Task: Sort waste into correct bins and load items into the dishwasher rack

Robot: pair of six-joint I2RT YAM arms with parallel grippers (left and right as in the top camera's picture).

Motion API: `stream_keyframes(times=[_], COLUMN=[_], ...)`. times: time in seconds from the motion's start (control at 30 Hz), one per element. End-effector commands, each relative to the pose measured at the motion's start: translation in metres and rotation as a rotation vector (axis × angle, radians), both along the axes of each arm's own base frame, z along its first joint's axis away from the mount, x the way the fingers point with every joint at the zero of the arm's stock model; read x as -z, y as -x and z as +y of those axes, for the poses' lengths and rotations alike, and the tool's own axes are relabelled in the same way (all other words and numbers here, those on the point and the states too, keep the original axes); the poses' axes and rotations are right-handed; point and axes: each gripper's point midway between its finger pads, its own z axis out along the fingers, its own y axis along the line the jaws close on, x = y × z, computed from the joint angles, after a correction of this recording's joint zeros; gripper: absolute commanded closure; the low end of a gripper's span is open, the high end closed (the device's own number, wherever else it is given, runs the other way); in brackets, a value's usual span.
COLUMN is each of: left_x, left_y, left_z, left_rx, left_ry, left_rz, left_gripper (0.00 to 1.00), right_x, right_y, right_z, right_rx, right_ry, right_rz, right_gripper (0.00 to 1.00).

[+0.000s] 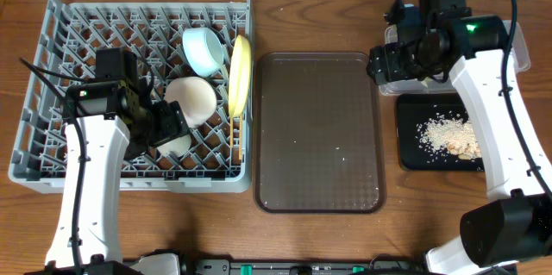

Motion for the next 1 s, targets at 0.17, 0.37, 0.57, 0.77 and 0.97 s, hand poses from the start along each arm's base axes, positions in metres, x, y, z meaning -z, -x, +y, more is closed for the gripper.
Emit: stream_keyframes(times=[0.17,0.37,0.57,0.77,0.97], left_x=[-0.006,-0.027,-0.051,-0.062,-0.063], left_y=[0.031,0.054,0.076,0.081,0.077], left_z=[0.003,0.001,-0.004,-0.004,-0.004], left_rx=[0.064,0.065,0.046,0.042,0.042], left_ry=[-0.06,-0.098,-0.115,-0.123,-0.126], left_rz=[-0.076,-0.294,-0.491,-0.558,-0.564], left_gripper=[0.16,0.15,0.15,0.14,0.14], right_x=[0.026,0.037,0.03,0.024,0.024], right_y=[0.02,0.044,0.091,0.137,0.174], right_z=[-0.009,-0.013,-0.026,-0.038,-0.04], right_rx=[0.108,0.127,0.149,0.162,0.148], right_ry=[0.04,0.009,-0.019,-0.023,-0.039], right_rz=[0.099,-0.005,-0.228,-0.33,-0.305], right_gripper=[0.28,0.25,0.01,0.01,0.01])
